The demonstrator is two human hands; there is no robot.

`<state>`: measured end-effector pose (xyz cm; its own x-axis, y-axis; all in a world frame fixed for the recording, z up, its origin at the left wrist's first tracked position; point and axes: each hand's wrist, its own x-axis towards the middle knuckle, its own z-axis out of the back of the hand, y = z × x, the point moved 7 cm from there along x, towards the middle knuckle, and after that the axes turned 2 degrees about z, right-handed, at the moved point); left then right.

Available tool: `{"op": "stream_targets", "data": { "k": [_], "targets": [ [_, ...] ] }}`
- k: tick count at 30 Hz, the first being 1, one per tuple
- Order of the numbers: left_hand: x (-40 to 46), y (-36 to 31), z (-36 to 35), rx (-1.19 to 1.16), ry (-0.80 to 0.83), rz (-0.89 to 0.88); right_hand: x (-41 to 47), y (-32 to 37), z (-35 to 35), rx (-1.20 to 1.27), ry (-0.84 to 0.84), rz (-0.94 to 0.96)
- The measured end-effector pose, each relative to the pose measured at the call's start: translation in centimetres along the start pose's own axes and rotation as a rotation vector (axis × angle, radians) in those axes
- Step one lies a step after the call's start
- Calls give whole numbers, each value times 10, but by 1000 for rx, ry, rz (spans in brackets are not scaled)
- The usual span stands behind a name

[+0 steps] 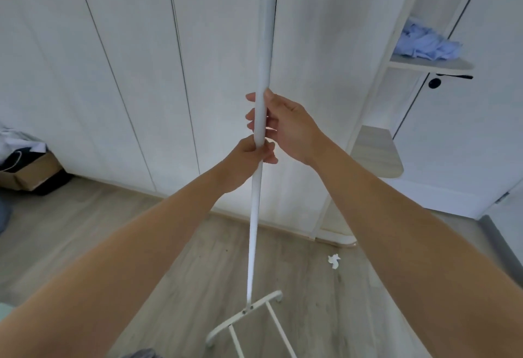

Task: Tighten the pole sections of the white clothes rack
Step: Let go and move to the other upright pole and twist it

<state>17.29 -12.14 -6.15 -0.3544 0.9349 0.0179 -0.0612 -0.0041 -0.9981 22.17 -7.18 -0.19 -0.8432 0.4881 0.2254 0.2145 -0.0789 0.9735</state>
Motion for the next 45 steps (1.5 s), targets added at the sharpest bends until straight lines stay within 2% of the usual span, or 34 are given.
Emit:
{"op": "stream_targets", "data": {
  "k": [5, 11, 22, 27, 45],
  "targets": [
    [5, -12, -53, 24, 49, -30, -33, 17, 40, -22, -101, 55],
    [13, -49, -169, 33, 212, -113, -102, 63, 128, -100, -283, 85],
    [7, -53, -350, 56, 488, -106, -235, 87, 253, -183, -556, 36],
    [3, -49, -422, 82, 605, -123, -294, 96, 299, -226, -732, 25],
    [-38, -56, -626, 146, 847, -159, -458, 135, 411, -256, -970, 21]
  ]
}}
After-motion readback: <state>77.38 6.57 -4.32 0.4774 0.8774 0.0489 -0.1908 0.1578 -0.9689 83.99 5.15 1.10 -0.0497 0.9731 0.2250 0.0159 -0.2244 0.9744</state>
